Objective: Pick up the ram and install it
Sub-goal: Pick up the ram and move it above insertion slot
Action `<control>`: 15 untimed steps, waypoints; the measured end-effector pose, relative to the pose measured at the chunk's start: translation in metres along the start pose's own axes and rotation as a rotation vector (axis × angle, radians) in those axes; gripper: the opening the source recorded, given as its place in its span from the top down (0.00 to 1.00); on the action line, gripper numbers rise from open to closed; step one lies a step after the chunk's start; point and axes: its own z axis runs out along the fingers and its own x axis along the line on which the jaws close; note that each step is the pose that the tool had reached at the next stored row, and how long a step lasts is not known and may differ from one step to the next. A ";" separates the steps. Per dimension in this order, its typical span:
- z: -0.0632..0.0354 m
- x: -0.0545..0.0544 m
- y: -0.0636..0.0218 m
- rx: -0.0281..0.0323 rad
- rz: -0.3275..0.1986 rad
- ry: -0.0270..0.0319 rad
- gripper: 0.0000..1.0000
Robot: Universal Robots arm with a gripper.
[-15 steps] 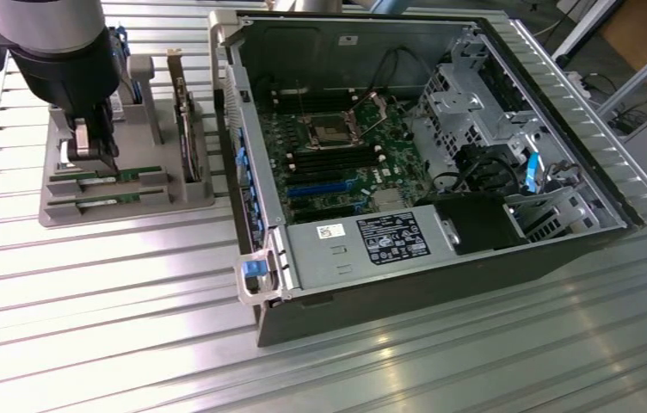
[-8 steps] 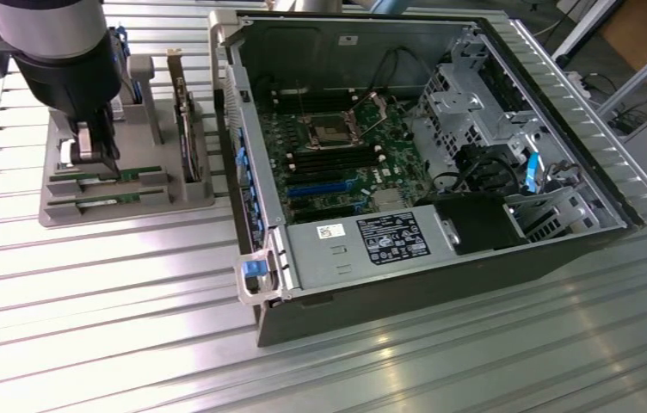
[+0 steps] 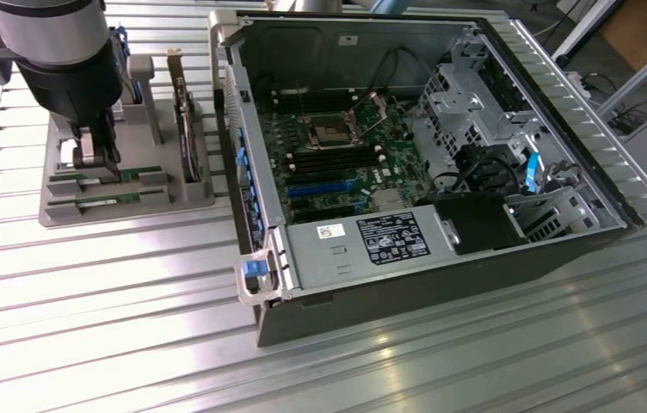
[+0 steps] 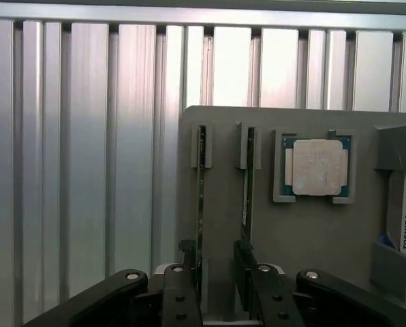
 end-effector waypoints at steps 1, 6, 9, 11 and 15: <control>0.0005 0.000 0.0000 0.0000 -0.001 0.0001 0.64; 0.0056 0.000 -0.0002 0.0000 -0.005 0.0002 0.64; 0.0095 0.000 -0.0003 -0.0001 -0.008 0.0003 0.64; 0.0113 0.000 -0.0004 0.0000 -0.009 0.0004 0.64; 0.0148 0.000 -0.0005 0.0000 -0.012 0.0005 0.64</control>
